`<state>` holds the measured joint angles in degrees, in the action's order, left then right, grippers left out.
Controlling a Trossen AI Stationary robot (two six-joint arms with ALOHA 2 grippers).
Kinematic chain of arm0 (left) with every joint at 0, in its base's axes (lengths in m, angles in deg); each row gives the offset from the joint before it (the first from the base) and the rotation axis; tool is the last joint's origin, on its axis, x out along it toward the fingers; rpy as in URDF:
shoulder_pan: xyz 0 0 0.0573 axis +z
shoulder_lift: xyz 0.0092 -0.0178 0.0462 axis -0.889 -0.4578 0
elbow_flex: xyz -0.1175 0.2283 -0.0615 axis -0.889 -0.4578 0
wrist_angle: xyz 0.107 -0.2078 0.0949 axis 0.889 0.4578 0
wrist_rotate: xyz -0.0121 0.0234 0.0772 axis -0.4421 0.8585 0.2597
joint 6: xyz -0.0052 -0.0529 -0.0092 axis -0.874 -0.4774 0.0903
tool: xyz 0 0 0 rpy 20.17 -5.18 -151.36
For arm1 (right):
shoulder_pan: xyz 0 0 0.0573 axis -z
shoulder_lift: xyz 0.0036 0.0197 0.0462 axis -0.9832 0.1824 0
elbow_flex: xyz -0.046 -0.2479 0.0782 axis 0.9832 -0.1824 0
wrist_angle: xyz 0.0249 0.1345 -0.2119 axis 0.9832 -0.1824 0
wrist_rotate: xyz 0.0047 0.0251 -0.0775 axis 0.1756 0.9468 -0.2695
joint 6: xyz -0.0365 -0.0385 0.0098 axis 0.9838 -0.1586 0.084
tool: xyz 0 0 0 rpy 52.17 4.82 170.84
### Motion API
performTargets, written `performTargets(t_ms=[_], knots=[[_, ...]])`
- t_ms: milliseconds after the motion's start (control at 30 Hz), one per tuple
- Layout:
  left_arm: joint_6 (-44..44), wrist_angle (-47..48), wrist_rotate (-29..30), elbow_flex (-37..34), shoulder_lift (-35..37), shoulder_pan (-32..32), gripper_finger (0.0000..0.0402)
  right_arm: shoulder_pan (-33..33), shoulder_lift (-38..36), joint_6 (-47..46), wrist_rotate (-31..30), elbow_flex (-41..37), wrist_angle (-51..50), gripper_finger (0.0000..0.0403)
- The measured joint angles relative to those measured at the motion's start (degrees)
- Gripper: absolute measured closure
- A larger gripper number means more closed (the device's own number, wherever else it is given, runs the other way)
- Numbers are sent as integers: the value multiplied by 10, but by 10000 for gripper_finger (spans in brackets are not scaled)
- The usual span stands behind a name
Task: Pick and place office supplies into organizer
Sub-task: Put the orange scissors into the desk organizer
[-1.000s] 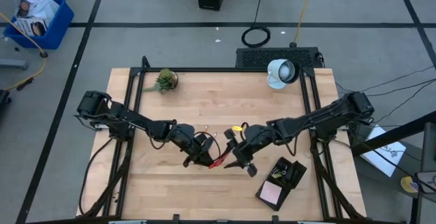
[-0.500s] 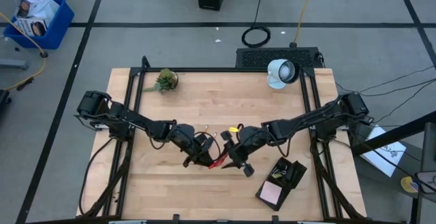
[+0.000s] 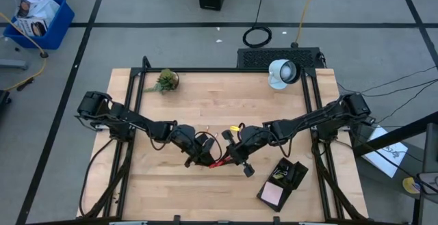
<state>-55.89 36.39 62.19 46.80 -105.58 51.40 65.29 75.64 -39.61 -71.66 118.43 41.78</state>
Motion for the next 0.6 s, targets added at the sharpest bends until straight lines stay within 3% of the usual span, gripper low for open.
performTargets(t_ms=[200, 600], knots=[[53, -2, -1, 0, 0, 2, 355, 3, 0, -56, 0, 0, 6, 366], [164, 7, -9, 1, 1, 9, 351, 2, -34, -117, -15, 0, -15, 375]])
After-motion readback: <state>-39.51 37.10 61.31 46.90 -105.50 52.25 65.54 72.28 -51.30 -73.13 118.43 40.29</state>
